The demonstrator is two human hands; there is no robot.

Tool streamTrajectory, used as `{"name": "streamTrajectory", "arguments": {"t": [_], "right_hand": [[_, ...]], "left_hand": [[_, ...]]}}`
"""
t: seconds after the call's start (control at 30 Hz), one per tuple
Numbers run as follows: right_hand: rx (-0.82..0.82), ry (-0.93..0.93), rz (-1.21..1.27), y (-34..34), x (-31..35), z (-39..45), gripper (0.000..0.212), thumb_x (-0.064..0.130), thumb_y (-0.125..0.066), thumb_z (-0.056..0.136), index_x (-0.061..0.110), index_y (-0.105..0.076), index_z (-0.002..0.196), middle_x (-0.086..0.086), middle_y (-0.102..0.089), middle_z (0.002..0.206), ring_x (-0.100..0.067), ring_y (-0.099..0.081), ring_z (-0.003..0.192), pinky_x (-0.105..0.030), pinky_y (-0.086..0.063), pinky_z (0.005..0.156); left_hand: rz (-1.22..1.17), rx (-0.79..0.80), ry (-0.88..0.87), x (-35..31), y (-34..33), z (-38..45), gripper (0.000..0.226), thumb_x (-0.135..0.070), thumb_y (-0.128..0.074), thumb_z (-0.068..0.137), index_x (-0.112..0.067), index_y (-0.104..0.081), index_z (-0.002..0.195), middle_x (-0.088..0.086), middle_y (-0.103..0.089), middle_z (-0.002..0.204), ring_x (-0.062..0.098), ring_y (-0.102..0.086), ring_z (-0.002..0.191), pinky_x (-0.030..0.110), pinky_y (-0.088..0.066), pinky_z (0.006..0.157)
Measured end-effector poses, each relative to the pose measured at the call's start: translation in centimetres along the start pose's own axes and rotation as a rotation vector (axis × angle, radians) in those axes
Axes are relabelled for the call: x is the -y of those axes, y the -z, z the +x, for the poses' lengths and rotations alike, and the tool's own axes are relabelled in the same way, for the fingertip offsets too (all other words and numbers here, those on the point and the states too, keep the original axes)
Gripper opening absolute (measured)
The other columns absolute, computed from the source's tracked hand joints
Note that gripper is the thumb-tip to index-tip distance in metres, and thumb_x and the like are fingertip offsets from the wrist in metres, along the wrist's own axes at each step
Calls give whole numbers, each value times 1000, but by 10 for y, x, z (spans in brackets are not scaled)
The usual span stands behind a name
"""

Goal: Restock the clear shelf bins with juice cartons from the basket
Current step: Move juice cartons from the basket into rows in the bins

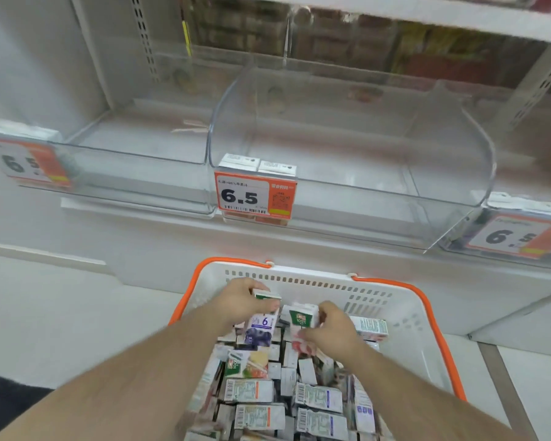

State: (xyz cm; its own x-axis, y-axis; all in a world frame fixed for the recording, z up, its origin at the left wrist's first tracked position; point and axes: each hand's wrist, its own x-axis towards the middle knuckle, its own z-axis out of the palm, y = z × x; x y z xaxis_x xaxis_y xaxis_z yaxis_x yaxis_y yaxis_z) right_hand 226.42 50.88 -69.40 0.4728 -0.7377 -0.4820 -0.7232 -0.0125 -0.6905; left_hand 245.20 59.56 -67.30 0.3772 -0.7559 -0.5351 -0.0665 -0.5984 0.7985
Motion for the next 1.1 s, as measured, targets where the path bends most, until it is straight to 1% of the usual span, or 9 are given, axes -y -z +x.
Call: {"name": "streamTrajectory", "arguments": {"t": [0.07, 0.17, 0.33, 0.43, 0.6, 0.73, 0.8, 0.87, 1.1], "right_hand": [[-5, 9, 115, 19, 19, -14, 32, 9, -81, 76, 11, -58, 98, -5, -69, 88, -13, -67, 69, -24, -51, 57], [18, 59, 286, 42, 48, -37, 29, 0, -78, 75, 8, -60, 96, -7, -69, 80, -14, -63, 58, -29, -46, 55], [44, 174, 479, 60, 95, -76, 27, -9, -73, 77, 3, -61, 98, -10, -69, 76, -20, -54, 60, -29, -41, 53], [55, 250, 554, 60, 124, -97, 23, -12, -68, 80, 3, -60, 95, -8, -70, 70, -20, -53, 58, -27, -39, 51], [58, 333, 588, 53, 157, -117, 24, -5, -68, 84, -1, -60, 105, -15, -73, 80, -21, -63, 62, -24, -40, 50], [35, 407, 550, 45, 177, -123, 20, -2, -70, 85, 4, -62, 102, -14, -74, 83, -23, -63, 66, -24, -40, 50], [26, 442, 538, 40, 187, -124, 16, 0, -70, 85, 5, -62, 99, -12, -74, 82, -21, -63, 64, -26, -39, 51], [35, 469, 545, 32, 199, -124, 17, 1, -69, 86, 1, -61, 101, -11, -73, 77, -17, -61, 58, -27, -39, 51], [169, 530, 562, 8, 230, -118, 37, 13, -74, 70, 5, -63, 105, -11, -72, 84, -19, -60, 66, -29, -44, 56]], "left_hand": [[-248, 93, 12, -25, 9, -13, 26, -14, -76, 84, -6, -65, 105, 4, -72, 87, 17, -67, 79, 32, -52, 80], [-440, 205, -19, -61, 29, -40, 5, -10, -61, 92, -6, -62, 90, 10, -70, 77, 23, -66, 71, 35, -54, 73], [-485, 250, -125, -102, 73, -89, 13, -7, -51, 97, -6, -58, 87, 12, -63, 79, 24, -60, 75, 34, -51, 75], [-575, 237, -145, -111, 97, -109, 12, -8, -61, 82, -6, -67, 93, 11, -67, 81, 24, -63, 73, 38, -51, 79], [-398, 100, -116, -102, 119, -126, 12, -24, -71, 66, -15, -64, 67, 5, -57, 66, 19, -49, 53, 24, -38, 54], [-150, 85, -272, -102, 130, -141, 37, -15, -73, 63, -18, -73, 100, 13, -74, 92, 16, -61, 63, 23, -49, 56], [-52, 167, -311, -97, 136, -145, 53, -20, -73, 62, -20, -69, 114, 9, -74, 105, 21, -69, 86, 38, -57, 82], [-44, 249, -332, -90, 140, -148, 61, -25, -76, 66, -17, -63, 125, 9, -72, 113, 29, -68, 107, 48, -50, 99], [-198, 89, -388, -76, 153, -161, 32, -5, -70, 86, -10, -67, 117, 10, -75, 102, 26, -71, 91, 41, -56, 88]]}}
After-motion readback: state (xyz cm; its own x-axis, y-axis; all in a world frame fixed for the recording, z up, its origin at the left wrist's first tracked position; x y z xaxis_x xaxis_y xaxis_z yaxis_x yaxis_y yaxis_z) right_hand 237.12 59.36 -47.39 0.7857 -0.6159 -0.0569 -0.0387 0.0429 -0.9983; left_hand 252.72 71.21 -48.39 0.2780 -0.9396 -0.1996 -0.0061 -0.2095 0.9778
